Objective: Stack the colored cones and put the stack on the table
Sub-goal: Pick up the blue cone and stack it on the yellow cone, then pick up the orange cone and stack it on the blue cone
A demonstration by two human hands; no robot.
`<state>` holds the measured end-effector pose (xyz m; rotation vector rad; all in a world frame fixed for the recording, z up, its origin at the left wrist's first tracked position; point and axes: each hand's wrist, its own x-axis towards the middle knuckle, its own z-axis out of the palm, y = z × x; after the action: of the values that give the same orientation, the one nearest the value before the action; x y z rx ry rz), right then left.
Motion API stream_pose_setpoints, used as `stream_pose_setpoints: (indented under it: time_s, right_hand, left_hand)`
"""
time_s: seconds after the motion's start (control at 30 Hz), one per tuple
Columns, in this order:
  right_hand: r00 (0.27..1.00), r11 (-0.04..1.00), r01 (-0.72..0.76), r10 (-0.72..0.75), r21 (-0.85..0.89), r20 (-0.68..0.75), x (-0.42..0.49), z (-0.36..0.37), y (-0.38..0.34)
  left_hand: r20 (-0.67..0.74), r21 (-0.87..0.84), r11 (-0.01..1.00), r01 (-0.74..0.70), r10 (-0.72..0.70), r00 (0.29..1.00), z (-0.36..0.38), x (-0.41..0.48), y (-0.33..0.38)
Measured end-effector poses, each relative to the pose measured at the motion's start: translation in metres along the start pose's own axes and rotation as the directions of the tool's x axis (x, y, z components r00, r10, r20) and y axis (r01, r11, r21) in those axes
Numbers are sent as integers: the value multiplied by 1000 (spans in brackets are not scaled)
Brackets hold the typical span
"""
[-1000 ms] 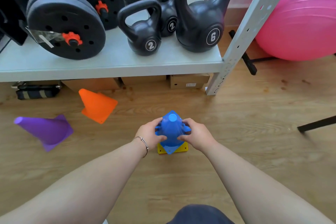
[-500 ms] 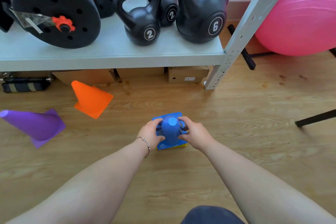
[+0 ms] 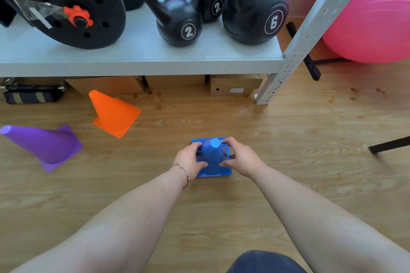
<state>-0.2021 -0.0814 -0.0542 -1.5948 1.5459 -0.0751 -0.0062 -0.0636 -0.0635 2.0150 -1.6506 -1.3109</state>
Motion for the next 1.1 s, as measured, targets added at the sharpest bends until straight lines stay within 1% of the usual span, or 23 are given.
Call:
stream_pose_setpoints:
  time_s: [0.13, 0.23, 0.3, 0.37, 0.4, 0.47, 0.53, 0.63, 0.73, 0.83, 0.9, 1.1]
  right_hand:
    - [1000, 998, 4, -4, 55, 3, 1, 5, 4]
    - [1000, 999, 0, 0, 42, 10, 2, 7, 5]
    - [1000, 1000, -11, 11, 11, 25, 4, 6, 4]
    - [999, 998, -15, 18, -68, 37, 3, 5, 1]
    - [999, 990, -7, 13, -140, 41, 2, 3, -2]
    - [999, 945, 24, -14, -325, 32, -3, -5, -8]
    - [998, 882, 61, -64, -466, 11, -11, -16, -15]
    - [990, 813, 88, -136, -576, -41, -23, -36, -29]
    - [962, 746, 83, -233, -661, -141, -35, -52, -50]
    - [925, 730, 89, -313, -678, -216, -44, -61, -76]
    - [912, 723, 93, -337, -685, -232, -48, -61, -95]
    - [903, 709, 139, -378, -691, -206, -49, -38, -159]
  left_hand:
    - [-19, -41, 999, -5, 4, 1000, 2, -2, -2]
    - [-19, -52, 999, 11, -12, 1000, 3, -1, -3]
    - [-12, -27, 999, 24, -24, 1000, 3, -1, -1]
    - [8, 60, 997, 52, -52, 999, 2, -3, 3]
    - [14, 124, 989, 74, -76, 997, -1, -5, 5]
    - [15, 254, 961, 113, -120, 993, -9, -10, 10]
    - [2, 367, 920, 139, -149, 989, -23, -17, 17]
    - [-83, 468, 866, 175, -154, 985, -48, -31, 30]
    - [-210, 503, 839, 207, -113, 971, -72, -48, 48]
    - [-333, 519, 816, 256, -83, 939, -92, -67, 57]
    - [-378, 520, 806, 283, -80, 922, -103, -81, 56]
    - [-443, 490, 805, 334, -100, 891, -148, -101, 28]
